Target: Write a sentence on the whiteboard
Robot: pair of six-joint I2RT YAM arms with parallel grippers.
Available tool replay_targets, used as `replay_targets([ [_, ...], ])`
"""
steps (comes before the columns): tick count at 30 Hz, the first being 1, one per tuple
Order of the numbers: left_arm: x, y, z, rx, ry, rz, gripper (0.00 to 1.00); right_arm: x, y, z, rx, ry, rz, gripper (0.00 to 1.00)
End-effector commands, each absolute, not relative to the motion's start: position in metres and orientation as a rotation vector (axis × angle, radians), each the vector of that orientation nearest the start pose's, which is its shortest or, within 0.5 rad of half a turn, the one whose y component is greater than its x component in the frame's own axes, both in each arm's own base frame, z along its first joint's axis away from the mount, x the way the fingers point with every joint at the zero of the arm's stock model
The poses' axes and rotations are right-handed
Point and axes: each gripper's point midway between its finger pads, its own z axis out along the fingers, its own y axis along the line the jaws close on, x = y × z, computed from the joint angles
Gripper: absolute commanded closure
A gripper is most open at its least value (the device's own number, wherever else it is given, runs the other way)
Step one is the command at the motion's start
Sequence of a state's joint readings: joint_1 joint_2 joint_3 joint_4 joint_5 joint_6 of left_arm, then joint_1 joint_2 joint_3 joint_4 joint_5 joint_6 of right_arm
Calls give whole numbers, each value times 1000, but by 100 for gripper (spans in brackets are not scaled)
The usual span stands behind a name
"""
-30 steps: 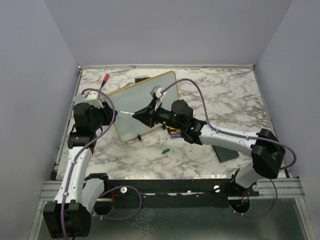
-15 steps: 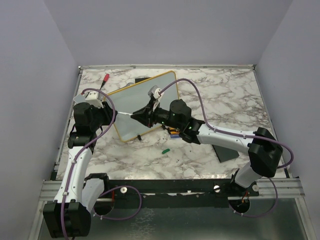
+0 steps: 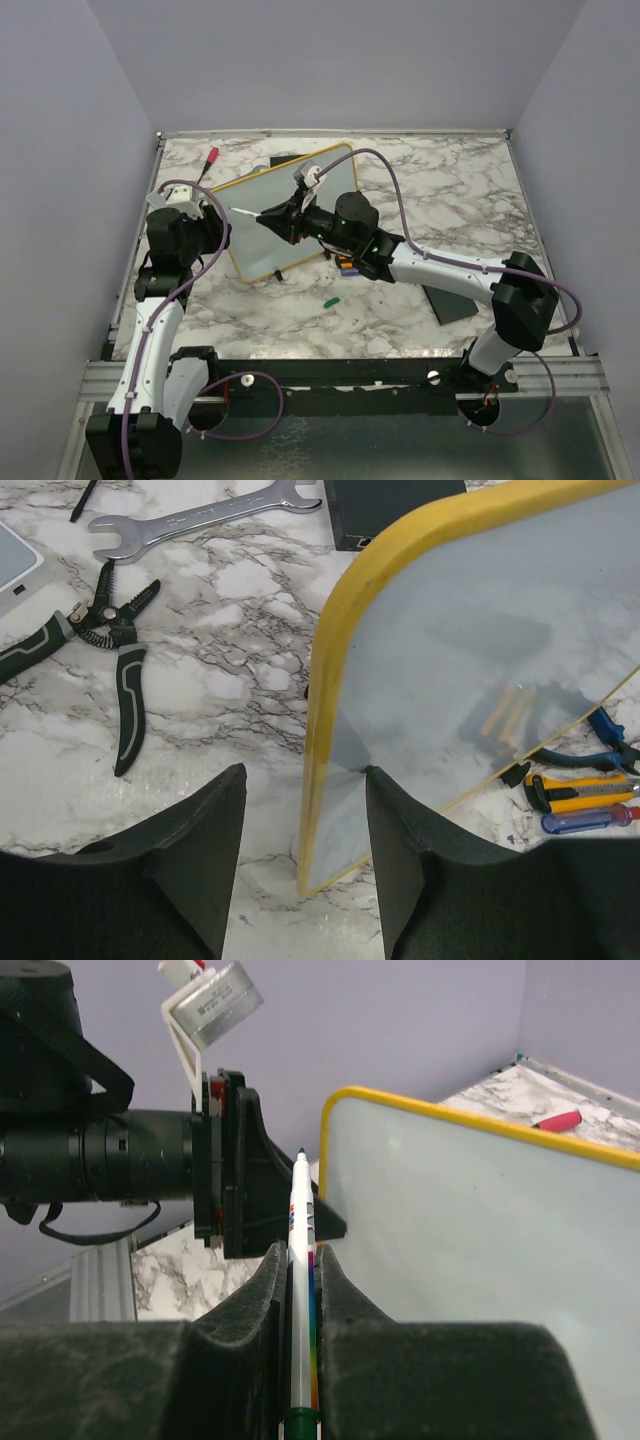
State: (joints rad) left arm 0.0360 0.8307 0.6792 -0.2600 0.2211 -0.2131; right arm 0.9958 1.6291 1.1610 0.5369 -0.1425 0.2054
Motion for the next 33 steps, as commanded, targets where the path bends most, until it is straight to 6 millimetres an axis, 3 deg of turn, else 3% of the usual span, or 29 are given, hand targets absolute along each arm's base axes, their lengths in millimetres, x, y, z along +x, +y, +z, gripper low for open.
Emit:
replay_targets([
  [1, 301, -28, 198, -135, 1984, -289, 51, 267, 475, 303, -731, 1395, 1038, 99],
  [12, 303, -35, 198, -108, 1986, -324, 69, 277, 489, 293, -756, 1421, 1014, 99],
  [33, 302, -41, 203, -72, 1968, -360, 79, 298, 504, 280, -752, 1466, 944, 99],
])
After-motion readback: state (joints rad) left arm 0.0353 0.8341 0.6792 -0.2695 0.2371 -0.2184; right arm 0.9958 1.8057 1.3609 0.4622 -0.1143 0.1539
